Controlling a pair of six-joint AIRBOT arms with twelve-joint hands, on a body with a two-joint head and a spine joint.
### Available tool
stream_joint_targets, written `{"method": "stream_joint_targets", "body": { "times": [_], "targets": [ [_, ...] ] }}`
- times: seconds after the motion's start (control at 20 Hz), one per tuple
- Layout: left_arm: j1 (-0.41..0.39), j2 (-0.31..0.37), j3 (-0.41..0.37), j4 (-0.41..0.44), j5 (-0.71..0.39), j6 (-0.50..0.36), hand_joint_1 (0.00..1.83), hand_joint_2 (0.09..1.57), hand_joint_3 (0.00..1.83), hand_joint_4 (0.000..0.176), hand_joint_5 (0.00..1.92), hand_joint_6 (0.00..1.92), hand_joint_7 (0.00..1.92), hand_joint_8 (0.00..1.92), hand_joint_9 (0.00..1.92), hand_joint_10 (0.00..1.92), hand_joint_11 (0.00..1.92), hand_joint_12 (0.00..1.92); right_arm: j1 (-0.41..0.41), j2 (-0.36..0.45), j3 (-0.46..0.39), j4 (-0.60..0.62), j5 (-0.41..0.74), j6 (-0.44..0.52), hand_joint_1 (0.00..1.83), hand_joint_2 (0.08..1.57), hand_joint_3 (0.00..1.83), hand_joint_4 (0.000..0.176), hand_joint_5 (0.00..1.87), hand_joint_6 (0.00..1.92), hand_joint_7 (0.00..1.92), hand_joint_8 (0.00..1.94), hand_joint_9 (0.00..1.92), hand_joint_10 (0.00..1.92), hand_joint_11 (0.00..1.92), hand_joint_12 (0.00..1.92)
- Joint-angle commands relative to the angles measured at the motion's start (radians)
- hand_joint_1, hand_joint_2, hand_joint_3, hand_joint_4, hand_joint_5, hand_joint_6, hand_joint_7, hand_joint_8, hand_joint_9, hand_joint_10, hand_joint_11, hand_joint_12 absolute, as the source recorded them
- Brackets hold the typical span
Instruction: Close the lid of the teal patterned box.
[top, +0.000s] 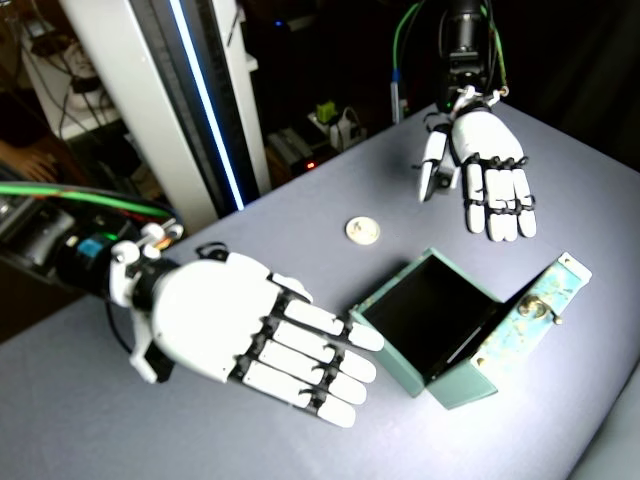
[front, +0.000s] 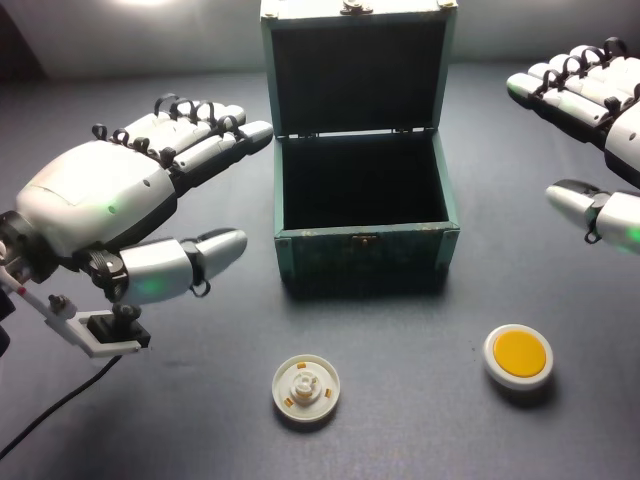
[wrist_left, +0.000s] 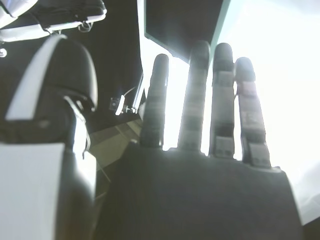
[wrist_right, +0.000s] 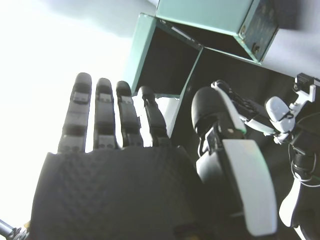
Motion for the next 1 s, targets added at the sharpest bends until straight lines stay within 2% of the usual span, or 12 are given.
{"method": "stream_joint_targets", "body": {
  "times": [0.0, 0.2, 0.3, 0.45, 0.5, 0.6, 0.65, 0.7, 0.8, 0.85, 0.9, 0.95],
  "targets": [
    [-0.007, 0.002, 0.004, -0.011, -0.119, -0.004, 0.14, 1.38, 0.02, 0.093, 0.04, 0.01, 0.00, 0.00, 0.00, 0.00, 0.00, 0.00, 0.017, 0.003, 0.006, -0.004, 0.120, -0.001, 0.29, 1.42, 0.04, 0.000, 0.00, 0.00, 0.00, 0.00, 0.00, 0.00, 0.00, 0.00],
    [-0.008, -0.006, 0.008, -0.005, -0.108, -0.006, 0.13, 1.39, 0.01, 0.086, 0.03, 0.00, 0.00, 0.00, 0.00, 0.00, 0.02, 0.01, 0.047, -0.004, 0.025, 0.005, 0.124, -0.001, 0.17, 1.44, 0.03, 0.000, 0.00, 0.00, 0.00, 0.00, 0.00, 0.00, 0.00, 0.00],
    [-0.009, -0.013, 0.015, 0.000, -0.101, -0.013, 0.15, 1.39, 0.01, 0.079, 0.03, 0.01, 0.00, 0.00, 0.00, 0.00, 0.00, 0.00, 0.079, -0.018, 0.046, 0.015, 0.123, -0.001, 0.21, 1.46, 0.02, 0.000, 0.00, 0.00, 0.00, 0.00, 0.00, 0.00, 0.00, 0.00],
    [-0.016, -0.025, 0.025, 0.007, -0.087, -0.019, 0.16, 1.39, 0.01, 0.096, 0.03, 0.00, 0.00, 0.00, 0.00, 0.00, 0.00, 0.00, 0.130, -0.044, 0.083, 0.022, 0.105, -0.001, 0.24, 1.45, 0.01, 0.000, 0.00, 0.00, 0.00, 0.00, 0.00, 0.00, 0.00, 0.00],
    [-0.019, -0.031, 0.031, 0.010, -0.081, -0.022, 0.19, 1.40, 0.01, 0.087, 0.02, 0.00, 0.00, 0.00, 0.00, 0.00, 0.00, 0.00, 0.156, -0.057, 0.103, 0.024, 0.087, -0.001, 0.29, 1.44, 0.00, 0.000, 0.00, 0.00, 0.00, 0.00, 0.00, 0.00, 0.02, 0.01],
    [-0.025, -0.042, 0.040, 0.015, -0.070, -0.028, 0.23, 1.41, 0.01, 0.054, 0.04, 0.01, 0.00, 0.00, 0.00, 0.00, 0.01, 0.01, 0.201, -0.078, 0.134, 0.025, 0.061, -0.001, 0.24, 1.43, 0.00, 0.000, 0.00, 0.00, 0.00, 0.00, 0.00, 0.00, 0.00, 0.46],
    [-0.028, -0.047, 0.045, 0.018, -0.064, -0.033, 0.23, 1.41, 0.01, 0.049, 0.04, 0.01, 0.00, 0.00, 0.00, 0.00, 0.02, 0.01, 0.225, -0.092, 0.152, 0.028, 0.045, -0.001, 0.19, 1.42, 0.00, 0.000, 0.00, 0.00, 0.00, 0.00, 0.00, 0.00, 0.00, 0.94],
    [-0.034, -0.056, 0.054, 0.024, -0.055, -0.039, 0.23, 1.40, 0.00, 0.042, 0.04, 0.00, 0.00, 0.00, 0.00, 0.00, 0.01, 0.01, 0.260, -0.118, 0.185, 0.030, 0.014, -0.001, 0.28, 1.39, 0.00, 0.000, 0.00, 0.00, 0.00, 0.00, 0.00, 0.00, 0.00, 1.21],
    [-0.039, -0.065, 0.059, 0.029, -0.051, -0.041, 0.23, 1.40, 0.00, 0.046, 0.04, 0.01, 0.00, 0.00, 0.00, 0.00, 0.01, 0.01, 0.283, -0.137, 0.209, 0.030, 0.000, -0.001, 0.29, 1.38, 0.00, 0.000, 0.00, 0.00, 0.00, 0.00, 0.00, 0.00, 0.00, 1.11],
    [-0.042, -0.073, 0.066, 0.033, -0.048, -0.046, 0.26, 1.41, 0.00, 0.044, 0.05, 0.01, 0.00, 0.00, 0.00, 0.00, 0.01, 0.02, 0.297, -0.153, 0.229, 0.033, -0.012, 0.000, 0.22, 1.37, 0.00, 0.000, 0.00, 0.00, 0.00, 0.00, 0.01, 0.01, 0.00, 1.42],
    [-0.044, -0.080, 0.072, 0.036, -0.046, -0.054, 0.26, 1.41, 0.00, 0.044, 0.05, 0.01, 0.00, 0.00, 0.00, 0.00, 0.01, 0.02, 0.309, -0.166, 0.246, 0.034, -0.028, 0.000, 0.22, 1.37, 0.00, 0.000, 0.00, 0.00, 0.00, 0.00, 0.01, 0.01, 0.00, 1.42],
    [-0.048, -0.089, 0.080, 0.042, -0.043, -0.062, 0.26, 1.41, 0.00, 0.029, 0.04, 0.00, 0.00, 0.00, 0.00, 0.00, 0.00, 0.00, 0.330, -0.183, 0.270, 0.034, -0.059, 0.000, 0.25, 1.35, 0.00, 0.000, 0.00, 0.00, 0.00, 0.00, 0.04, 0.03, 0.00, 1.59]
  ]
}}
